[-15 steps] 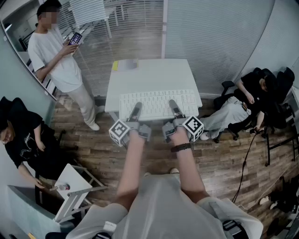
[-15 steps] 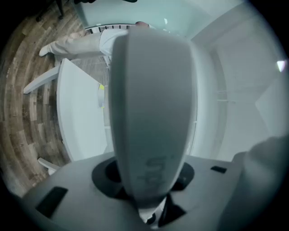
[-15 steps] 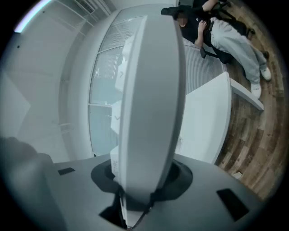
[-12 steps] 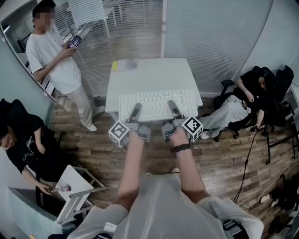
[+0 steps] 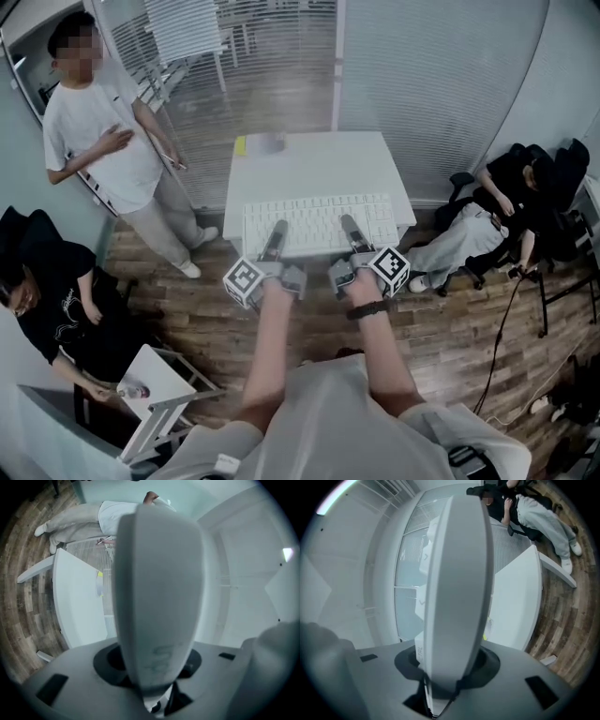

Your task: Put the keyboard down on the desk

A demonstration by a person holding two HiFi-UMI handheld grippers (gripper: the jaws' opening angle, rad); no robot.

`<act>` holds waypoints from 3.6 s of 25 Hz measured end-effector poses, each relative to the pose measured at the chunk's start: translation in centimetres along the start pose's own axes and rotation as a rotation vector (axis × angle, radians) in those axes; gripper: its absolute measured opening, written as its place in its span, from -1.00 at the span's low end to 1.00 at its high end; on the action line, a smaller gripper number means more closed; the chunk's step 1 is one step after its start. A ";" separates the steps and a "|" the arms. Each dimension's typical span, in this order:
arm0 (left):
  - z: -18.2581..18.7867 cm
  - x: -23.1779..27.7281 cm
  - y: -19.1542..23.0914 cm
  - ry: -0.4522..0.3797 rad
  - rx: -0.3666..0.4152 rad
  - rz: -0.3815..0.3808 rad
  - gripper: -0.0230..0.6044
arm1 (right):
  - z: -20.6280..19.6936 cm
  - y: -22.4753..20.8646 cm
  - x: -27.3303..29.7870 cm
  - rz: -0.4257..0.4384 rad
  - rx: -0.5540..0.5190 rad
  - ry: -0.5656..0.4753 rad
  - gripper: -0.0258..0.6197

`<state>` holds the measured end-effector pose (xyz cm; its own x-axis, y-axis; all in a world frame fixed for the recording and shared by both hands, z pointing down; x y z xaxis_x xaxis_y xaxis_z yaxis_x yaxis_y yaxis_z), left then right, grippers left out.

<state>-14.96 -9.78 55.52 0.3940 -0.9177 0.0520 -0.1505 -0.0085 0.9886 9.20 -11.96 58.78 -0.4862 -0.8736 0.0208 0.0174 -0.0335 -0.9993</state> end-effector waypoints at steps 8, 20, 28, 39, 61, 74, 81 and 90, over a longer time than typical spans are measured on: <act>1.0 -0.2 2.5 -0.012 -0.027 -0.014 -0.43 | -0.7 -1.8 1.2 -0.002 0.000 0.013 -0.47; -0.7 -0.8 1.2 -0.056 -0.014 -0.049 -0.40 | 0.3 -1.0 0.1 0.042 -0.020 0.037 -0.50; 0.3 -0.3 1.8 -0.023 0.022 -0.063 -0.38 | -0.3 -2.5 0.6 0.063 0.032 0.010 -0.50; 0.3 -0.4 1.1 0.033 -0.058 -0.078 -0.38 | -0.6 0.7 -0.5 0.002 -0.010 -0.020 -0.49; 0.1 -0.7 0.0 0.048 0.060 -0.054 -0.38 | -0.2 3.0 -0.6 0.030 -0.190 0.051 -0.42; 0.7 -0.8 -0.9 0.042 0.067 -0.063 -0.46 | -0.3 2.8 -0.3 0.079 -0.125 0.083 -0.46; 1.1 -1.1 -3.5 0.068 0.021 -0.055 -0.46 | -0.7 6.2 -1.1 0.031 -0.135 0.058 -0.47; 1.1 0.2 0.2 0.095 -0.037 0.005 -0.45 | -0.2 3.3 -0.5 -0.093 -0.139 0.045 -0.47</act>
<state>-15.92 -10.39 55.57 0.4781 -0.8756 0.0685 -0.1201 0.0120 0.9927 9.36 -11.55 55.51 -0.5191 -0.8470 0.1147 -0.1487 -0.0427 -0.9880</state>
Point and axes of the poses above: the fingertips, and each gripper's own axes: x forward along the fingers, y to its left, z out of its top, the point moved 10 cm from there along -x, backward along the fingers, and after that the axes turned 3 degrees about y, right-handed, at the moved point
